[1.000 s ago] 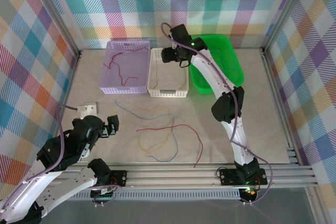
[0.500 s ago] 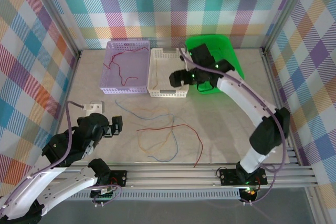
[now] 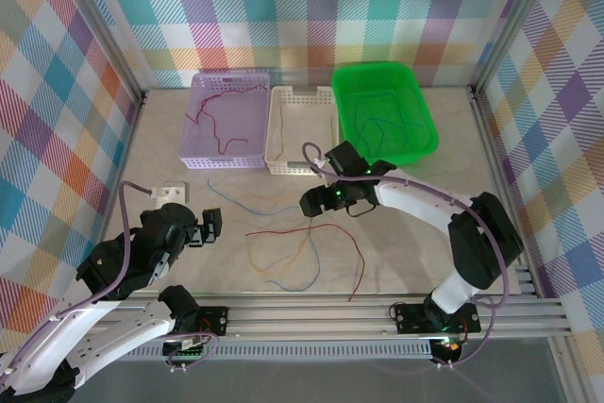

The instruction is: Untangle the cables

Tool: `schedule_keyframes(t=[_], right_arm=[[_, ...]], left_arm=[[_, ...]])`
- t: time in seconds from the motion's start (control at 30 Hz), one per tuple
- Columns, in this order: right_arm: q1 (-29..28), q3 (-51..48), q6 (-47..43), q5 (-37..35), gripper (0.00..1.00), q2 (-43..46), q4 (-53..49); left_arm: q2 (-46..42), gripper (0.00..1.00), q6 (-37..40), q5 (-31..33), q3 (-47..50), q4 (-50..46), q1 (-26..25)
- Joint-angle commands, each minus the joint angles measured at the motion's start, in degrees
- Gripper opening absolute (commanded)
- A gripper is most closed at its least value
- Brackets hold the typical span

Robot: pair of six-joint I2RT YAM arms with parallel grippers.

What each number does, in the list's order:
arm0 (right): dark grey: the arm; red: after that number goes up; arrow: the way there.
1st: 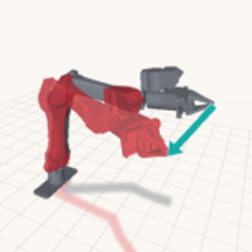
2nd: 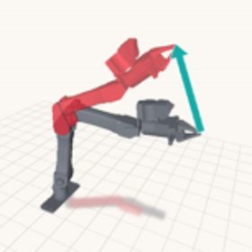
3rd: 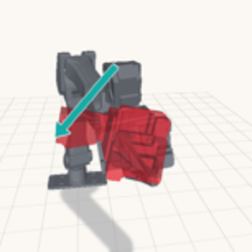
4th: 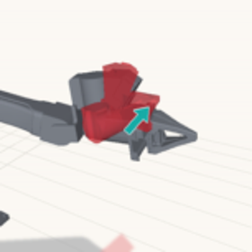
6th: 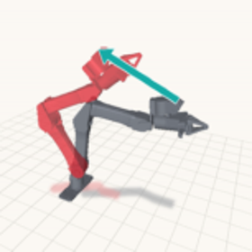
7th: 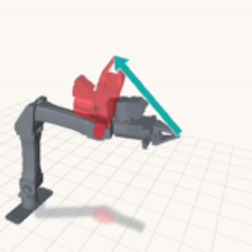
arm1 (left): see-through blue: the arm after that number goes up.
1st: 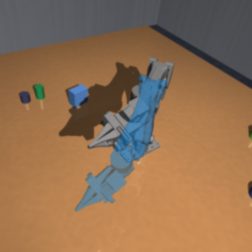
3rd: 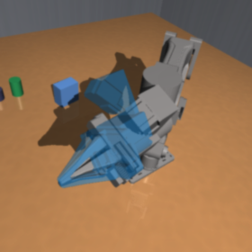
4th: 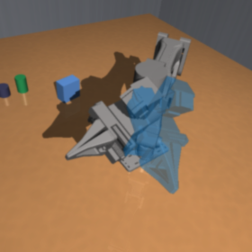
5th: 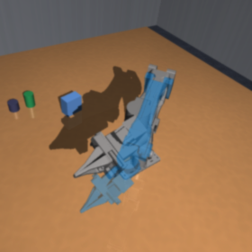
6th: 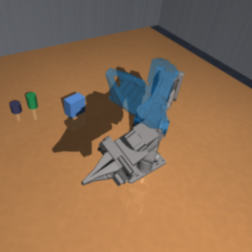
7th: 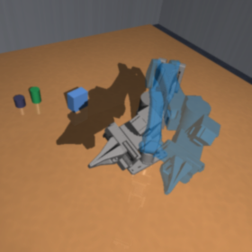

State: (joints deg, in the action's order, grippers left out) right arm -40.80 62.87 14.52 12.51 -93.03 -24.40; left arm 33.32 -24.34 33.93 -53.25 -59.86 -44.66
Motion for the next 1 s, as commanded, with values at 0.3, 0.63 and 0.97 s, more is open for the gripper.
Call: schedule_keyframes(t=[0.3,0.63,0.97], right_arm=[[-1.13,-2.31,-1.68,-3.34,0.66,-7.58,11.50],[-1.13,-0.88,-0.44,-0.90,0.45,-12.50,14.30],[-1.13,-0.48,-0.80,-5.66,0.14,-9.62,11.74]], left_arm=[[-0.01,1.00,0.81,1.02,0.84,0.27,0.50],[-0.18,1.00,0.83,1.18,0.93,0.27,0.48],[-0.19,1.00,0.83,1.12,0.93,0.35,0.45]])
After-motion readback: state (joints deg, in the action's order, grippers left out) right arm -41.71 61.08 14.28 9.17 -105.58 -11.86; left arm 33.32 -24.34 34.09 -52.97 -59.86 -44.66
